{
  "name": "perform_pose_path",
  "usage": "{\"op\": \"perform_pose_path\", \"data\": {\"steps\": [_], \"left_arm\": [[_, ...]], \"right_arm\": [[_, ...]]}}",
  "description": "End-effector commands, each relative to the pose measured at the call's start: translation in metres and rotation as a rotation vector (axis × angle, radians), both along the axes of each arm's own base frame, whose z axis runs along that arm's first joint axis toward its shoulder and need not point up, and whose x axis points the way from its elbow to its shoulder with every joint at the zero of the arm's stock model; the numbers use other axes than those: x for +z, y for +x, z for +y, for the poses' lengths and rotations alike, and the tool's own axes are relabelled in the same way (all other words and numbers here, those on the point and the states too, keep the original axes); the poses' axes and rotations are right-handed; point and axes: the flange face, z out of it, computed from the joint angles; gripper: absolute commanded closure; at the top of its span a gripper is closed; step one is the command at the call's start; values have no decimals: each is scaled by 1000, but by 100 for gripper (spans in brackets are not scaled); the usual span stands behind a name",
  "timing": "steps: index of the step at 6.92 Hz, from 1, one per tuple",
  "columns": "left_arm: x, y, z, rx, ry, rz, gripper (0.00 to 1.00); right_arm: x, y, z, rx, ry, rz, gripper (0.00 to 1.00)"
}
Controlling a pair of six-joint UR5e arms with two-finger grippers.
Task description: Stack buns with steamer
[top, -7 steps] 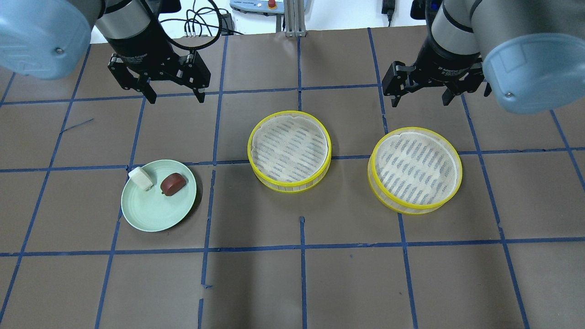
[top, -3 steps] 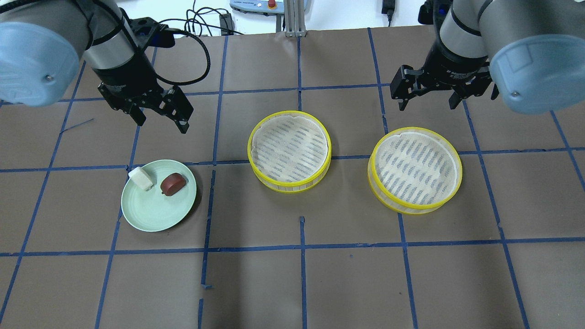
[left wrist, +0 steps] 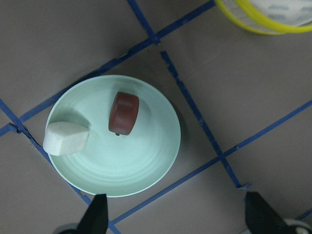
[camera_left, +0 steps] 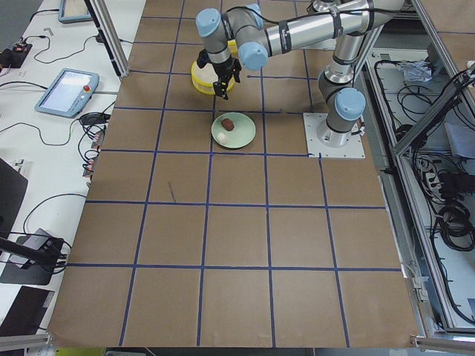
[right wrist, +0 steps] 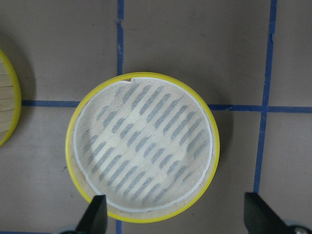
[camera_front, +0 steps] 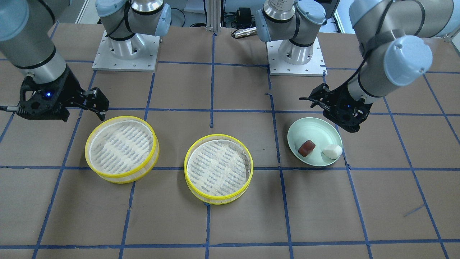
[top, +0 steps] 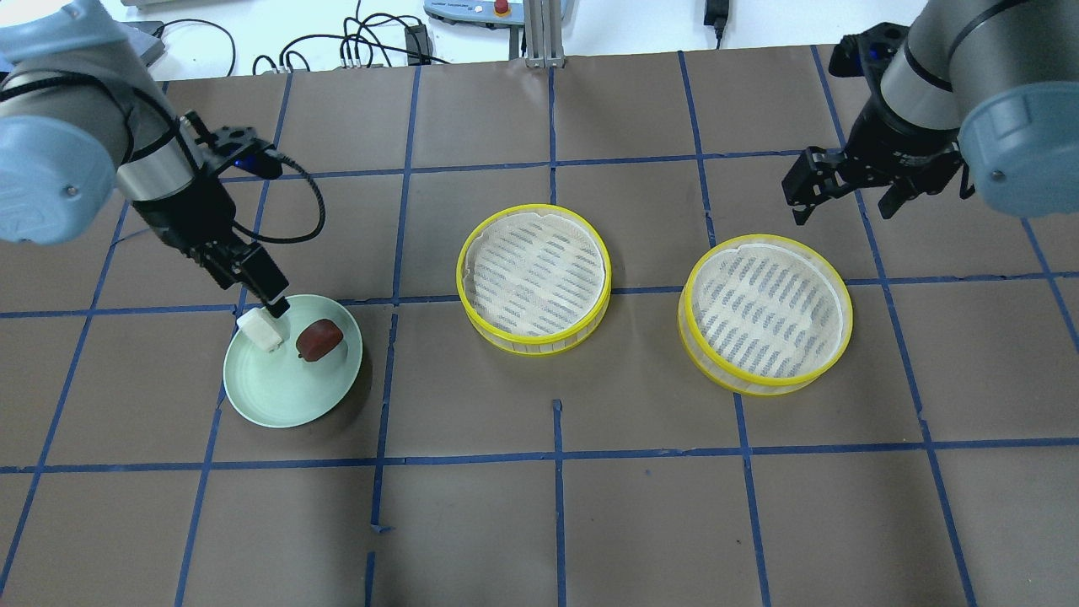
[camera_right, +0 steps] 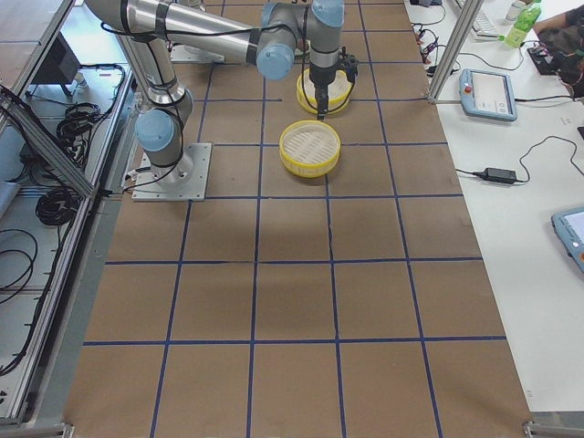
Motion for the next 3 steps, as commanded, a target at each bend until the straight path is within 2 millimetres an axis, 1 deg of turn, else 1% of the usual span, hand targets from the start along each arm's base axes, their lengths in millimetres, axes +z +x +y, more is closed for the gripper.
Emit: {"op": "perform_pose_path", "data": {"steps": [1, 2, 3], "left_arm": [[-62, 105, 12, -203, -35, 39, 2], [-82, 110, -3, -318, -108, 91, 2], [-101, 104, -13, -369, -153, 187, 2]], "right_arm": [[-80, -42, -19, 5, 54, -34, 0], [-109, -44, -21, 3, 57, -37, 0], [-150, -48, -25, 13, 14, -16, 0]]}}
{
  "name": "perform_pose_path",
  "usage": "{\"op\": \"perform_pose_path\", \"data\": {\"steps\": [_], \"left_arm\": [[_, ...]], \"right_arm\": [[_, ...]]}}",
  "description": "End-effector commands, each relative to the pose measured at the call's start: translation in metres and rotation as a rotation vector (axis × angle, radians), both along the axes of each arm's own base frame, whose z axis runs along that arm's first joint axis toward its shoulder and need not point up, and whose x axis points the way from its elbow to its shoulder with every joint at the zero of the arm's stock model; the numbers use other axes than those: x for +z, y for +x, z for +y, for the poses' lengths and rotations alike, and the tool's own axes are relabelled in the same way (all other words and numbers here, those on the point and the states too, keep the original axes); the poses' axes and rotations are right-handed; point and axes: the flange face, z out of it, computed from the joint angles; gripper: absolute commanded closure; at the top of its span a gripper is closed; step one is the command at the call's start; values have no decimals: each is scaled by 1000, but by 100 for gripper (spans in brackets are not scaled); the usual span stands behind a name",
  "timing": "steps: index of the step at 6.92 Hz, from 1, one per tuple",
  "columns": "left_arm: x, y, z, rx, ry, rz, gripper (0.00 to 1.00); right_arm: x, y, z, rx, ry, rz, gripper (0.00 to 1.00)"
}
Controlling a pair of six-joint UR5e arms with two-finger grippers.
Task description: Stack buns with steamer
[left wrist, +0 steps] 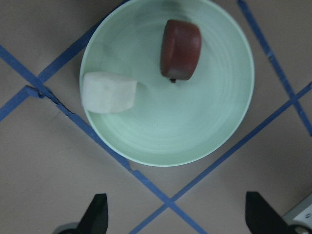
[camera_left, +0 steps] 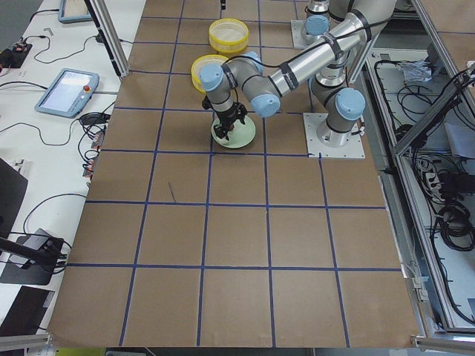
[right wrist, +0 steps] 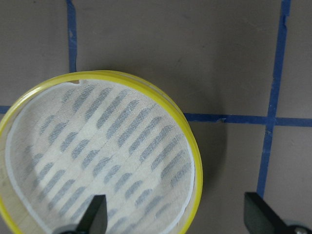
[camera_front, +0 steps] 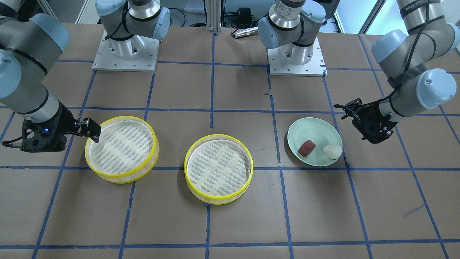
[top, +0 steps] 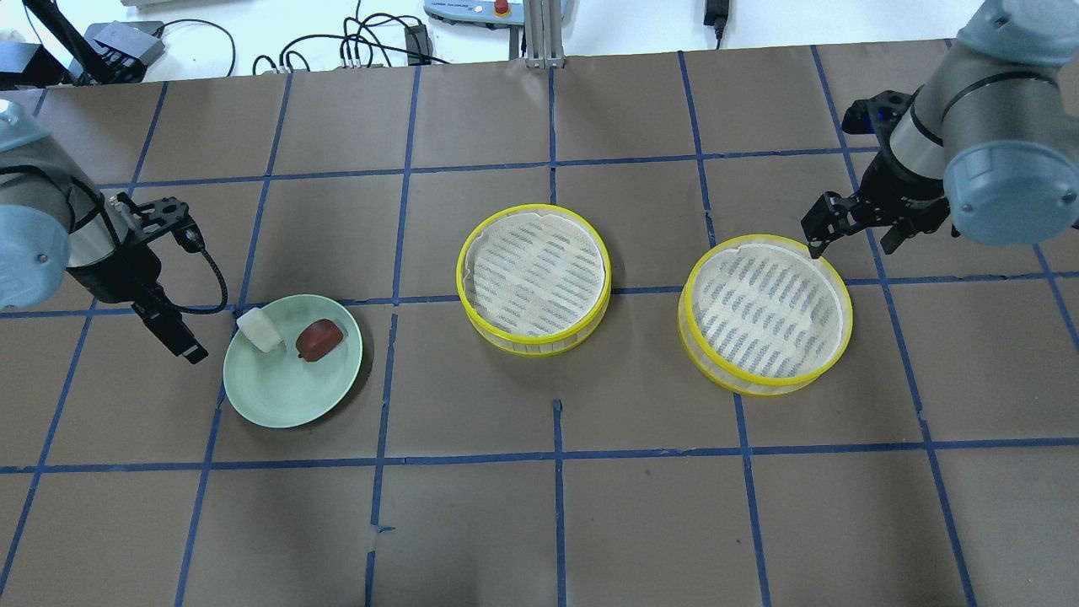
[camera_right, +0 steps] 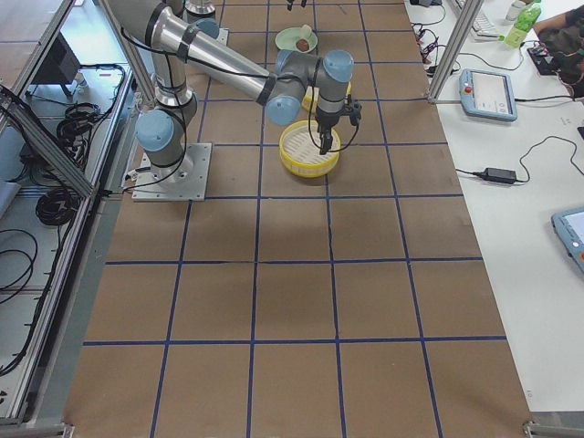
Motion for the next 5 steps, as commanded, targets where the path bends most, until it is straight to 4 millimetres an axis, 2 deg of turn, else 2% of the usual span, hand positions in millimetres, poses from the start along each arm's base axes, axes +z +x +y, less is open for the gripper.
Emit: {"op": "perform_pose_path", "data": {"steps": [1, 2, 3, 4, 5], "left_arm": [[-49, 4, -23, -121, -82, 141, 2], [-74, 8, -33, -269, -106, 172, 5], [-84, 5, -36, -269, -118, 216, 13], [-85, -2, -38, -259, -131, 248, 43], [-79, -11, -39, -272, -135, 237, 51]], "right_arm": [[-74, -14, -5, 9, -43, 13, 0], [-85, -16, -4, 1, -25, 5, 0], [-86, -16, -5, 1, -39, 9, 3], [-77, -17, -6, -5, -58, 26, 46], [-65, -18, -7, -12, -69, 37, 76]]}}
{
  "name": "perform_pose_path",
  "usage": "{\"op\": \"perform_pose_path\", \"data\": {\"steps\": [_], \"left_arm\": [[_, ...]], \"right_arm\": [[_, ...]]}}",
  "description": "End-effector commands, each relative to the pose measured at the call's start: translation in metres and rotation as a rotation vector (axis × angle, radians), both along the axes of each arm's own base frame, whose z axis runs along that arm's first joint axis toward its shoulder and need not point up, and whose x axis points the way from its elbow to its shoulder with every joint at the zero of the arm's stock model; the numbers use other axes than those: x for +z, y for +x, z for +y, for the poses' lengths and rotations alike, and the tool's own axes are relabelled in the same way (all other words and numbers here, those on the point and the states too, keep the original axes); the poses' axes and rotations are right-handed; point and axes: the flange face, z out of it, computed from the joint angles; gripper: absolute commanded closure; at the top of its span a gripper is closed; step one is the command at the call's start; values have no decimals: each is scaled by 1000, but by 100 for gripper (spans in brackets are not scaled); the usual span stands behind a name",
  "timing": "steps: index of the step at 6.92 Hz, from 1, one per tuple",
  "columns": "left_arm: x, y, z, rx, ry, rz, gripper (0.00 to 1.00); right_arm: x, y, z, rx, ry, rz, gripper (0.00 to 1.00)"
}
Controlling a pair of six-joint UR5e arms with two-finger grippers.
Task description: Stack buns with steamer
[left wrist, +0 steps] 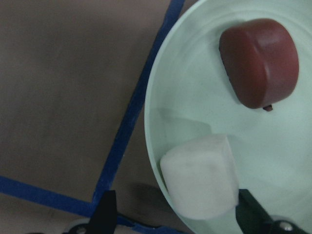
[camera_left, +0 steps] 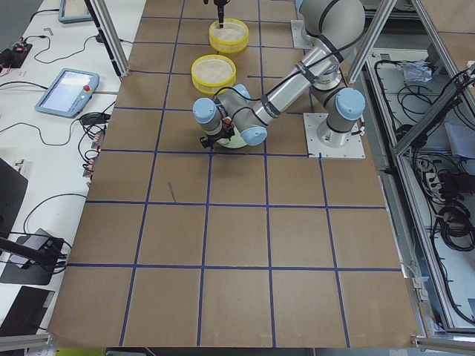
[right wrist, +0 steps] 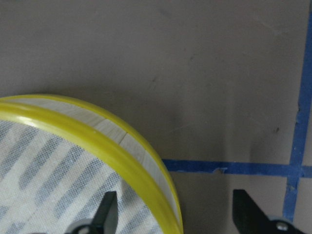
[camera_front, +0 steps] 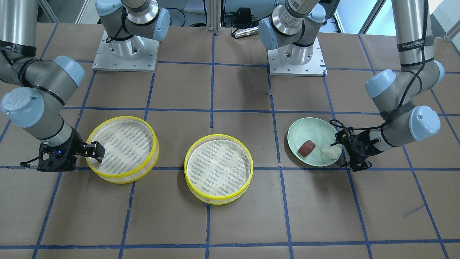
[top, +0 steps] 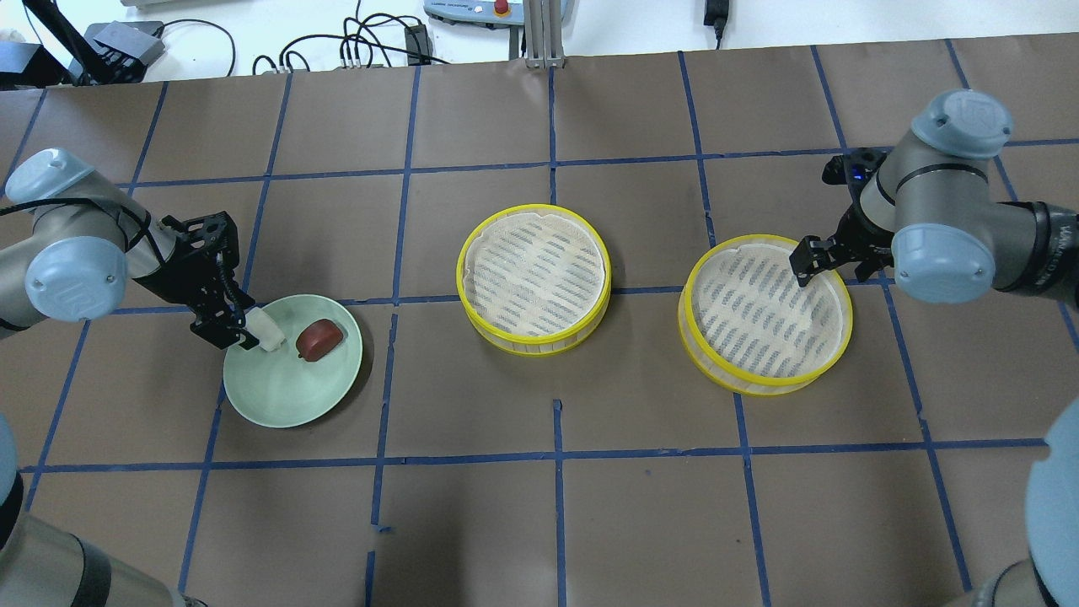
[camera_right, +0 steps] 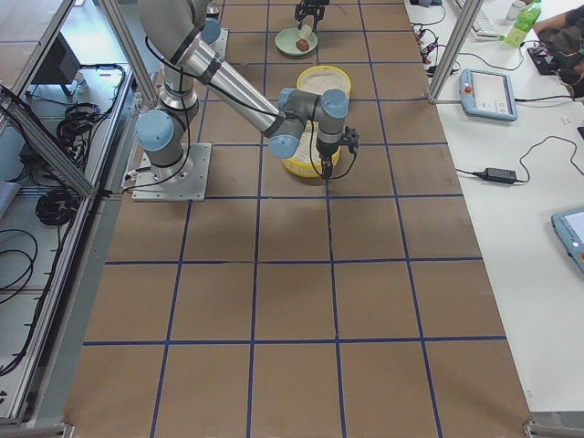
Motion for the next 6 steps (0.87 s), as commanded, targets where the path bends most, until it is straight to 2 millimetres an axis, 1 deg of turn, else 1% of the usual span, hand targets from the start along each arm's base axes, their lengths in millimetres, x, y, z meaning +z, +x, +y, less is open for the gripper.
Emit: {"op": "perform_pose_path", "data": {"steps": [1, 3, 4, 5, 6], "left_arm": [[11, -13, -3, 1, -16, -7, 50], [13, -13, -4, -1, -25, -5, 43], [13, -13, -3, 3, -21, -5, 29], [16, -12, -4, 6, -26, -10, 25], [22, -13, -8, 12, -29, -8, 25]], "right_arm": [[14, -1, 0, -21, -18, 16, 92], [15, -1, 0, -22, -18, 10, 96], [14, 0, 0, -24, -18, 7, 97], [16, -1, -1, -24, -21, 7, 97], [28, -1, -3, -24, -18, 7, 97]]}}
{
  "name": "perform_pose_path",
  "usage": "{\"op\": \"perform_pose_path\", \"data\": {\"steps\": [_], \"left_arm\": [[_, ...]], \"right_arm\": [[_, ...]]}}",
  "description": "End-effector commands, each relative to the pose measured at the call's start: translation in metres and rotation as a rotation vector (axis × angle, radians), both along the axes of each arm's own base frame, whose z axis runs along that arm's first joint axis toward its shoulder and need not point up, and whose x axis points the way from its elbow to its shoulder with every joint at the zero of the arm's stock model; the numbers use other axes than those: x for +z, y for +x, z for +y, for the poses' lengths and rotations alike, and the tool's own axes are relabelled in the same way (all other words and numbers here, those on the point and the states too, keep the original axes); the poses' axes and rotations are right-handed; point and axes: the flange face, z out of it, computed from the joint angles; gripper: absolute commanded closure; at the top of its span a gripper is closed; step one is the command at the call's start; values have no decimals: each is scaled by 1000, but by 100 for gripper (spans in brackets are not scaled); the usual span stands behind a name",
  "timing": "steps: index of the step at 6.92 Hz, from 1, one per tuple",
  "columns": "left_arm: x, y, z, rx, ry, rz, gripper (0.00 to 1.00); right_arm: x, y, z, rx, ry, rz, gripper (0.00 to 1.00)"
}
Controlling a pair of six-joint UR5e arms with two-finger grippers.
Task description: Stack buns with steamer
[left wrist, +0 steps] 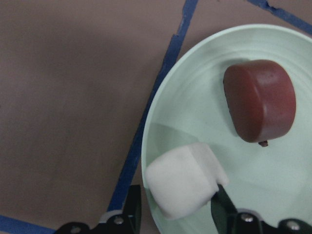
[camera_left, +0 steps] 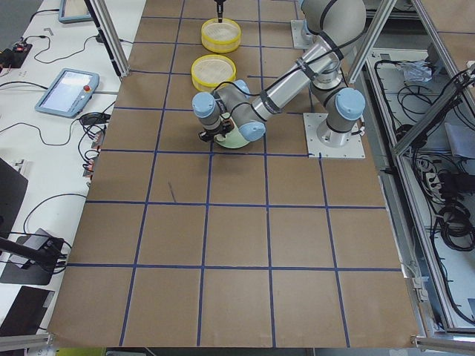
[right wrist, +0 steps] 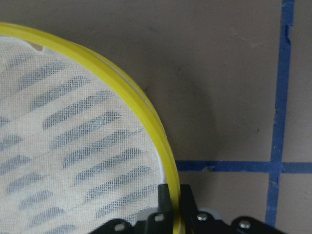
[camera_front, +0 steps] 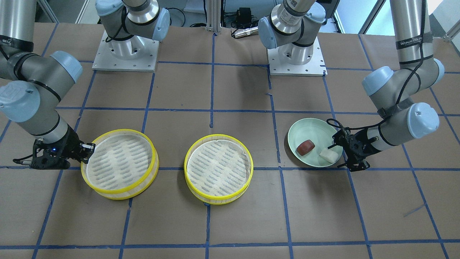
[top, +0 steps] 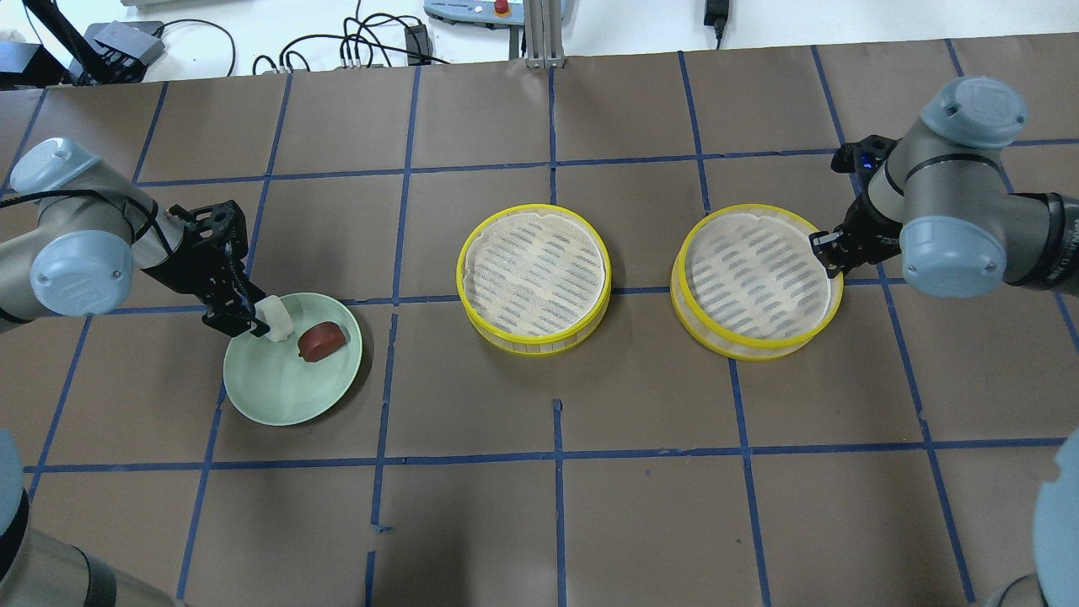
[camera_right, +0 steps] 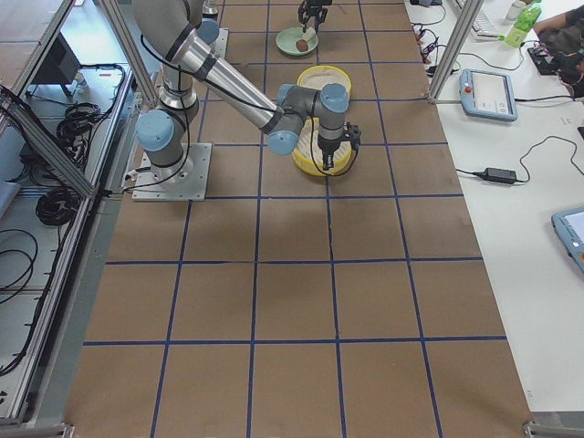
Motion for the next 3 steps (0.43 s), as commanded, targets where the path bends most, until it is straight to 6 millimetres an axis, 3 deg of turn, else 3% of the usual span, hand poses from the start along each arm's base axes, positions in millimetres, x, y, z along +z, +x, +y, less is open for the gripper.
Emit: {"op": "perform_pose_path", "data": {"steps": [1, 2, 3], "left_arm": [[11, -2, -2, 30, 8, 1, 27], [11, -4, -2, 20, 7, 2, 50], [15, -10, -3, 17, 2, 0, 60]], "right_arm": [[37, 0, -4, 0, 21, -15, 97], [66, 1, -1, 1, 36, -19, 97], [89, 6, 7, 3, 38, -22, 97]]}}
